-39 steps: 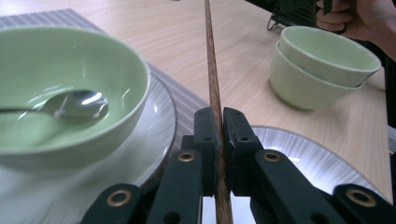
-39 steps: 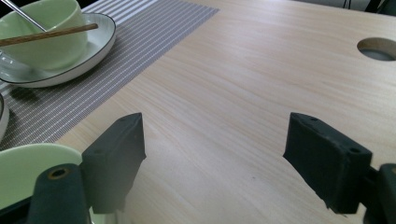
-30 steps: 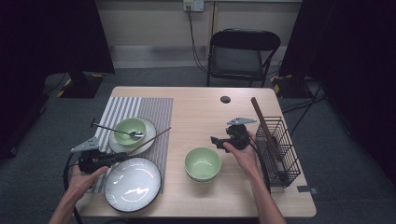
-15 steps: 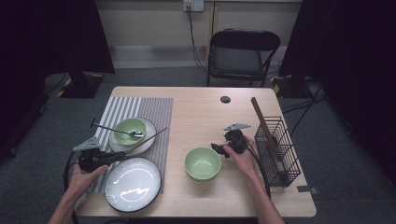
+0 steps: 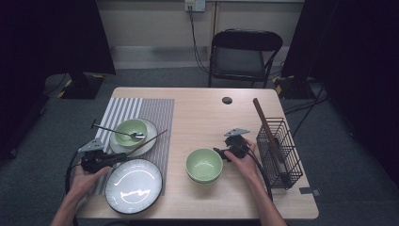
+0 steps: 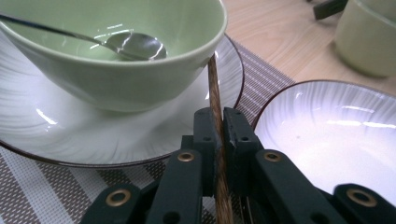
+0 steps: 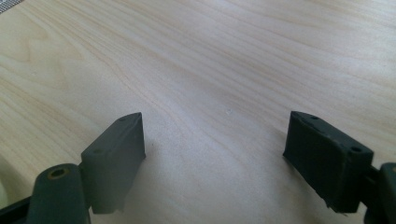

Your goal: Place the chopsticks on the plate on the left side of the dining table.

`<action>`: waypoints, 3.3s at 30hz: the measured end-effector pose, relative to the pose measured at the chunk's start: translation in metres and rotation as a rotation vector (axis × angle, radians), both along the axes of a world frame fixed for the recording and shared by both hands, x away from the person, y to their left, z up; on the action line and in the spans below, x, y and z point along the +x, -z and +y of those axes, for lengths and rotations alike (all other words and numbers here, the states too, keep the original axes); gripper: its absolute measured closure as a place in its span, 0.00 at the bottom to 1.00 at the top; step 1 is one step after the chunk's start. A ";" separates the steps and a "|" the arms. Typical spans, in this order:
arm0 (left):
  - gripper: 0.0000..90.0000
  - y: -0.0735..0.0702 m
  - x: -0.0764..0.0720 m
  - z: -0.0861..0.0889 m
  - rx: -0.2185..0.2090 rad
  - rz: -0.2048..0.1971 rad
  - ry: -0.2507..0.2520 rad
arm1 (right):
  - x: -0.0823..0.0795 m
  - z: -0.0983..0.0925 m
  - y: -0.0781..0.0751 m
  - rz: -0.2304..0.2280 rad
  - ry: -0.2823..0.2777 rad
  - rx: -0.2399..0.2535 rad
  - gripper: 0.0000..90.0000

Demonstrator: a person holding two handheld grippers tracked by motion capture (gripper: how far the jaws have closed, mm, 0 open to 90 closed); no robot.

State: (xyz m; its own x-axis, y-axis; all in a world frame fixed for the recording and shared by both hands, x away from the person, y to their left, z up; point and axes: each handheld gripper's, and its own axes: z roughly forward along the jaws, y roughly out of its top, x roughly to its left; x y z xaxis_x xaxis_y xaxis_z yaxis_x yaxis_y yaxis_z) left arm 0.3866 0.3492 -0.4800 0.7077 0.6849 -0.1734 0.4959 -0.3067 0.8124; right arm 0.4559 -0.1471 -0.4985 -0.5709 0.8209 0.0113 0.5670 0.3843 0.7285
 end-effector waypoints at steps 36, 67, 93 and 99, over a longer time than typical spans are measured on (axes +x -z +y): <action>0.93 -0.002 0.014 -0.007 -0.007 0.021 -0.034 | -0.002 0.001 0.002 -0.023 0.003 -0.005 0.21; 0.82 -0.002 0.016 -0.001 -0.043 0.043 -0.066 | -0.002 0.001 0.002 -0.022 0.004 -0.005 0.21; 0.37 -0.046 0.015 -0.060 -0.028 -0.037 -0.009 | 0.004 0.003 -0.001 -0.012 0.029 -0.014 0.27; 0.33 -0.051 0.022 -0.086 -0.023 -0.050 0.024 | 0.007 -0.005 -0.009 0.032 0.044 0.021 0.31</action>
